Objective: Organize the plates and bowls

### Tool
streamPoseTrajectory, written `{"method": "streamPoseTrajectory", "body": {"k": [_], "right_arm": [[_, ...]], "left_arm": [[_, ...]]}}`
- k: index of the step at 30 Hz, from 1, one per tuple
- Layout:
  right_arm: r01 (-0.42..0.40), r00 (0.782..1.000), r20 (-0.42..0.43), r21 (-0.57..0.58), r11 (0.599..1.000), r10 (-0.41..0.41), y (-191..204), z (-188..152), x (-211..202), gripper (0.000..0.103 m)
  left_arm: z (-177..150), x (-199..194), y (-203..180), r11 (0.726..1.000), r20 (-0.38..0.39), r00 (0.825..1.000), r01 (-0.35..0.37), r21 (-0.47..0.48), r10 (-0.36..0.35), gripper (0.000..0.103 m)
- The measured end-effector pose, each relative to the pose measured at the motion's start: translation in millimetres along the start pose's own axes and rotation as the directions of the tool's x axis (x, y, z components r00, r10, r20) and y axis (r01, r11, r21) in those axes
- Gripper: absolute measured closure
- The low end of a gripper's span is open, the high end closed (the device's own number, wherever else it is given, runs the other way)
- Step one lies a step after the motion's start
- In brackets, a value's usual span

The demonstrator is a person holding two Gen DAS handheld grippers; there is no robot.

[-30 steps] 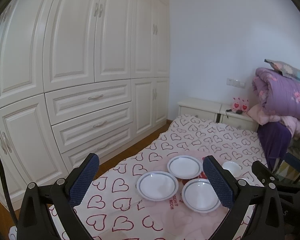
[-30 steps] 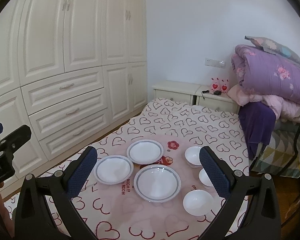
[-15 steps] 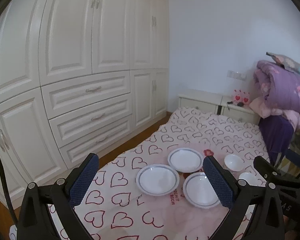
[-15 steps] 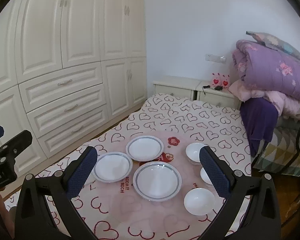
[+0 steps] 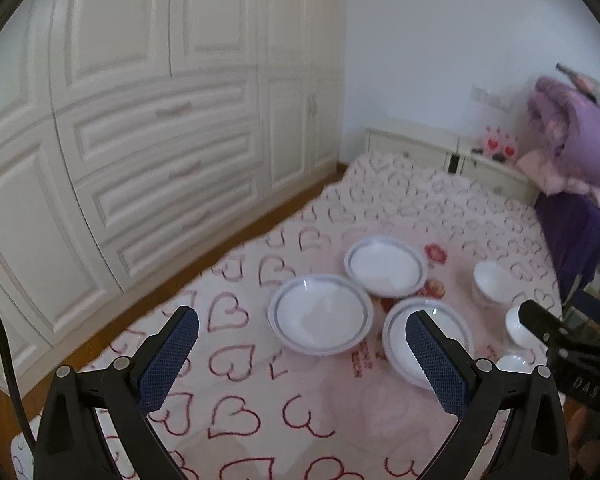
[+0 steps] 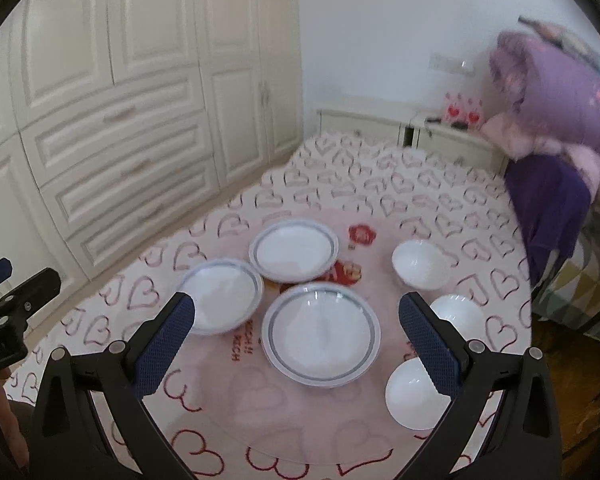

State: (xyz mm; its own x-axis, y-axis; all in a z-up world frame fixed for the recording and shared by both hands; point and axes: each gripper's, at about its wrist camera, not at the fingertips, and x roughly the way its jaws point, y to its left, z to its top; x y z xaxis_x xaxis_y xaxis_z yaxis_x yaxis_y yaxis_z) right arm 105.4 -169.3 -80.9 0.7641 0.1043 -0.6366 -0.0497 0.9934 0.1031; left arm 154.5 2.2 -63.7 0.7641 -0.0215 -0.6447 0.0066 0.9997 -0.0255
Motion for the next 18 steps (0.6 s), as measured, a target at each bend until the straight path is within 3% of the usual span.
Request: {"method": "streamPoseTrajectory", "body": {"k": [4, 8, 15, 18], "right_arm": [[-0.014, 0.995, -0.102, 0.003, 1.000, 0.015, -17.7, -6.0, 45.1, 0.000], [-0.027, 0.981, -0.192, -0.012, 1.000, 0.024, -40.2, -11.2, 88.6, 0.000], [-0.062, 0.952, -0.300, -0.018, 0.998, 0.054, -80.3, -17.2, 144.2, 0.000], [-0.127, 0.934, -0.338, -0.006, 0.992, 0.117, -93.3, -17.5, 166.5, 0.000]], "left_arm": [[15.0, 53.3, -1.0, 0.999, -0.104, 0.994, 0.030, -0.012, -0.031, 0.001], [29.8, 108.3, -1.0, 0.996, -0.202, 0.976, 0.079, -0.044, -0.086, 0.001], [56.2, 185.1, -11.0, 0.992, -0.269, 0.955, 0.116, -0.043, -0.123, 0.001], [62.7, 209.6, -17.2, 0.991, -0.283, 0.950, 0.128, -0.042, -0.135, 0.001]]}}
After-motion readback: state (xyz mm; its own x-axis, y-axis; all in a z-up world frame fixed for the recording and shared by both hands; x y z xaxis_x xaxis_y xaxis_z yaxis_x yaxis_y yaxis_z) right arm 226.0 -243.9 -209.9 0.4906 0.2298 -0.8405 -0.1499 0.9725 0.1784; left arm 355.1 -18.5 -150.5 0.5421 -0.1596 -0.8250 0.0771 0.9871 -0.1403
